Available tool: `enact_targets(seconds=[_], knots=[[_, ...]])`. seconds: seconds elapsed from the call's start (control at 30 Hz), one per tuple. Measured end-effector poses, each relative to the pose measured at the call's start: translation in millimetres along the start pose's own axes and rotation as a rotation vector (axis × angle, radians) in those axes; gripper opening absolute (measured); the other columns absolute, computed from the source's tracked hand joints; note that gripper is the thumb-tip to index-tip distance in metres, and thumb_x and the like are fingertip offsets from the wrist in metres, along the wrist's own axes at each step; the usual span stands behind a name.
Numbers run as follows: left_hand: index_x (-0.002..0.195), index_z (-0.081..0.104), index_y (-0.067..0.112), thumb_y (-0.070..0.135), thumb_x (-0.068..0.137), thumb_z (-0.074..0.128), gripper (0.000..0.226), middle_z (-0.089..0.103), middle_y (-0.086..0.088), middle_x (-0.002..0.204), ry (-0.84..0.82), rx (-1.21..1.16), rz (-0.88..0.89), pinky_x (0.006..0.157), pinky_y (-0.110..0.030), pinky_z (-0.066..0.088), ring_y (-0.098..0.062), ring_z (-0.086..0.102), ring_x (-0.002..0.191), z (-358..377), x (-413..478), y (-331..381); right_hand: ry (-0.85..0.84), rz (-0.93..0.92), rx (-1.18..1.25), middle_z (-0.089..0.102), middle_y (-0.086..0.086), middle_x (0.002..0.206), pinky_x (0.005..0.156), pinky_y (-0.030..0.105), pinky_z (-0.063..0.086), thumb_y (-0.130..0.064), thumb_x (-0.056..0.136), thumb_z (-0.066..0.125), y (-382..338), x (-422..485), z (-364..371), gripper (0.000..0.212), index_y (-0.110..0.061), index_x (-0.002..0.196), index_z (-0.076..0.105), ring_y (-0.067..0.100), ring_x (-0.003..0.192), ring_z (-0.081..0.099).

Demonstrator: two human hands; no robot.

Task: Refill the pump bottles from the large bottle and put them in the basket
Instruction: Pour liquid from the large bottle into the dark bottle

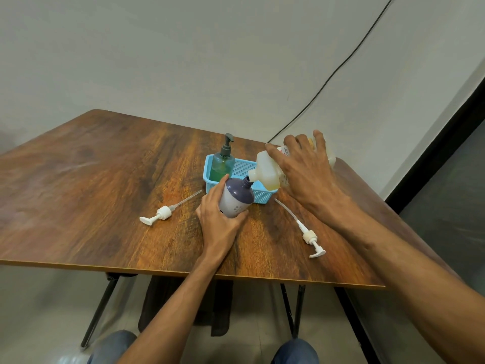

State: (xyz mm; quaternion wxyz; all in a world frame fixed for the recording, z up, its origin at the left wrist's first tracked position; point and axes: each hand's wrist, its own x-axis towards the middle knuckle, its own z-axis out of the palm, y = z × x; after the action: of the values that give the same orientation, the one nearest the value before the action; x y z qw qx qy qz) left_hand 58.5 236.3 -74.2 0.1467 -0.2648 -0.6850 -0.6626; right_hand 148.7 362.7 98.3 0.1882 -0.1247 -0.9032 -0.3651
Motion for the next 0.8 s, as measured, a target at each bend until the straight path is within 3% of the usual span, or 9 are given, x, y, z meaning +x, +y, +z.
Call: enact_targets(seconds=[0.17,0.57,0.8], knots=[[0.145,0.044,0.035,0.038,0.069,0.086,0.087,0.048,0.022,0.134,-0.005,-0.001,-0.002,0.109,-0.042,0.04,0.015,0.043,0.119,0.7,-0.7,2.1,0.005,-0.004,-0.013,0.055,0.017,0.13,0.11,0.063,0.028,-0.039,0.065,0.089,2.1,-0.3,0.0,0.094,-0.025,0.144,0.04,0.038,0.121,0.052],[0.146,0.048,0.027,0.034,0.07,0.088,0.086,0.051,0.017,0.135,-0.013,-0.011,0.003,0.109,-0.044,0.04,-0.001,0.048,0.122,1.1,-1.3,2.2,0.056,-0.019,-0.039,0.057,0.017,0.123,0.108,0.063,0.031,-0.038,0.059,0.091,3.6,0.1,2.0,0.093,-0.024,0.139,0.044,0.037,0.115,0.055],[0.145,0.045,0.035,0.038,0.07,0.087,0.086,0.051,0.02,0.135,0.002,-0.021,0.005,0.104,-0.056,0.046,-0.004,0.052,0.122,1.4,-0.6,0.6,0.092,-0.021,-0.052,0.059,0.015,0.116,0.106,0.061,0.034,-0.035,0.056,0.091,3.5,1.3,2.4,0.091,-0.024,0.135,0.048,0.036,0.108,0.057]])
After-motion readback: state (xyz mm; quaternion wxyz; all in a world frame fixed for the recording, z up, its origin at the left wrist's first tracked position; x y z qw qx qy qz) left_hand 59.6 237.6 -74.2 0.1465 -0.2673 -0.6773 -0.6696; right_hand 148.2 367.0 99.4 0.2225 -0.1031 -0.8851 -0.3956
